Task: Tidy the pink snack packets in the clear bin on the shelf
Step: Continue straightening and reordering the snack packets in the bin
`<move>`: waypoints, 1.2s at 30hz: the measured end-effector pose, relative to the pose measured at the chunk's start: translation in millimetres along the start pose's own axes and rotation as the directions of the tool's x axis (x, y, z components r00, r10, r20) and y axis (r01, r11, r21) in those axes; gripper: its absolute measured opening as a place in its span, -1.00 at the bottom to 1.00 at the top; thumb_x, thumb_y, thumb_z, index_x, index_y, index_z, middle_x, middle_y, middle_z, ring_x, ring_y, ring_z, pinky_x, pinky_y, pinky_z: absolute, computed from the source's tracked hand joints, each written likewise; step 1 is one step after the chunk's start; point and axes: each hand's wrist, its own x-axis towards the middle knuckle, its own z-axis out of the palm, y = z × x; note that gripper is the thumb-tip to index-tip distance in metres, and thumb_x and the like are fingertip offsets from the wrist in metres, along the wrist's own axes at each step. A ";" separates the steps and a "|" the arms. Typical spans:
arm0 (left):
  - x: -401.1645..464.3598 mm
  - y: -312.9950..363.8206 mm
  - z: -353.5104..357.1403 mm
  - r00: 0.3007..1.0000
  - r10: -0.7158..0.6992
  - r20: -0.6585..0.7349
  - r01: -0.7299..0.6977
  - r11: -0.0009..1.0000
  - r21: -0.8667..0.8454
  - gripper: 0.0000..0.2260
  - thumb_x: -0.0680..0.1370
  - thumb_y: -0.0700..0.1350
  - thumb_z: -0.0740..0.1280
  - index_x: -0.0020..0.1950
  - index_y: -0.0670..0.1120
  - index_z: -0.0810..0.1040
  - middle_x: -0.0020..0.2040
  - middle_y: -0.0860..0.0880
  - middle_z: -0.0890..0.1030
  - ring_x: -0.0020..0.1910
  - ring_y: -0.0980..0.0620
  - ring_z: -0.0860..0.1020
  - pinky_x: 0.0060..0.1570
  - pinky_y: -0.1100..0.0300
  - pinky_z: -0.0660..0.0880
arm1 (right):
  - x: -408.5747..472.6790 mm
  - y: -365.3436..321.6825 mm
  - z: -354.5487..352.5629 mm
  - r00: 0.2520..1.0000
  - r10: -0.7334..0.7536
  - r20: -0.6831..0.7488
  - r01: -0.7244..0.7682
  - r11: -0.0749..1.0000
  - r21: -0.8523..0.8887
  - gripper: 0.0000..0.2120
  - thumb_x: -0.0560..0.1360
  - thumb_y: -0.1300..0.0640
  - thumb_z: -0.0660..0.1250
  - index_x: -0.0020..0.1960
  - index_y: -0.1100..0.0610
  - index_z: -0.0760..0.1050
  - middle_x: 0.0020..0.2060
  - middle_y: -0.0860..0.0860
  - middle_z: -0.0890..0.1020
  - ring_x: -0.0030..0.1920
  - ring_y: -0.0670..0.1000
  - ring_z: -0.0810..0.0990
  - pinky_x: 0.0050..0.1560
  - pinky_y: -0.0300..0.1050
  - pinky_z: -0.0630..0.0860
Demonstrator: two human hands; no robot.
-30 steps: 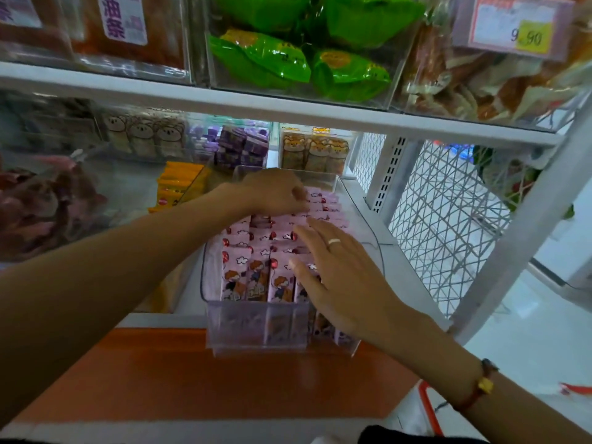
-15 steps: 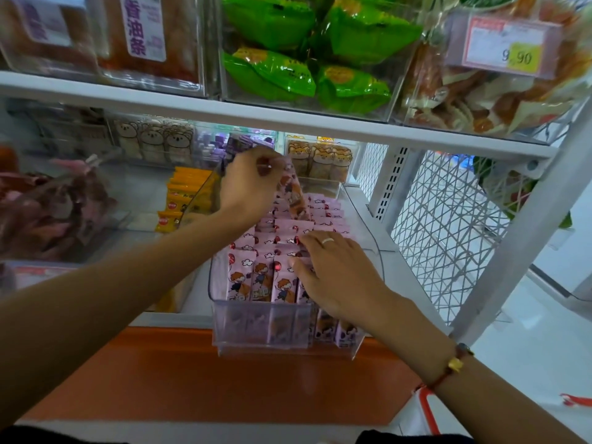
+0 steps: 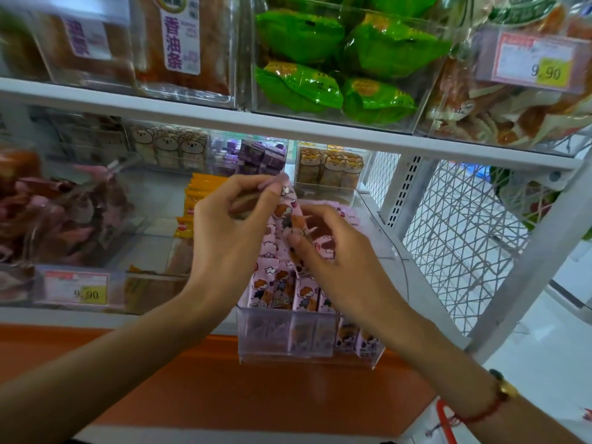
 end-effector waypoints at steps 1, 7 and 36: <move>-0.6 0.5 -0.8 0.999 0.005 0.041 -0.004 1.000 -0.021 -0.89 0.54 -0.05 0.32 0.03 0.08 0.59 -0.04 0.09 0.67 -0.02 0.14 0.64 -0.07 0.27 0.57 | -1.6 0.9 -0.8 0.999 0.005 -0.048 -0.003 0.999 0.051 -0.59 0.49 -0.15 0.25 0.28 -0.01 0.39 0.06 -0.16 0.56 -0.01 -0.32 0.52 -0.15 -0.53 0.42; -5.9 -9.0 -1.0 0.958 -0.050 0.284 -0.008 0.980 0.200 -0.59 0.37 0.23 0.33 0.20 0.20 0.45 0.05 0.24 0.56 -0.01 0.32 0.57 -0.16 0.35 0.57 | -3.2 20.0 -16.1 0.914 0.405 0.005 -0.307 0.685 0.660 -0.52 0.32 -0.04 0.39 0.19 0.13 0.50 -0.03 0.02 0.68 -0.08 -0.07 0.67 -0.02 -0.20 0.58; -4.4 -8.6 7.6 0.870 -0.196 0.452 0.194 0.980 0.052 -0.81 0.42 0.05 0.37 0.03 0.20 0.61 -0.08 0.16 0.69 -0.11 0.17 0.66 -0.19 0.29 0.61 | -6.7 18.9 -19.4 0.947 0.317 -0.054 -0.234 0.796 0.559 -0.65 0.51 0.04 0.29 0.28 0.04 0.50 0.00 -0.02 0.68 -0.02 -0.07 0.67 0.00 -0.12 0.61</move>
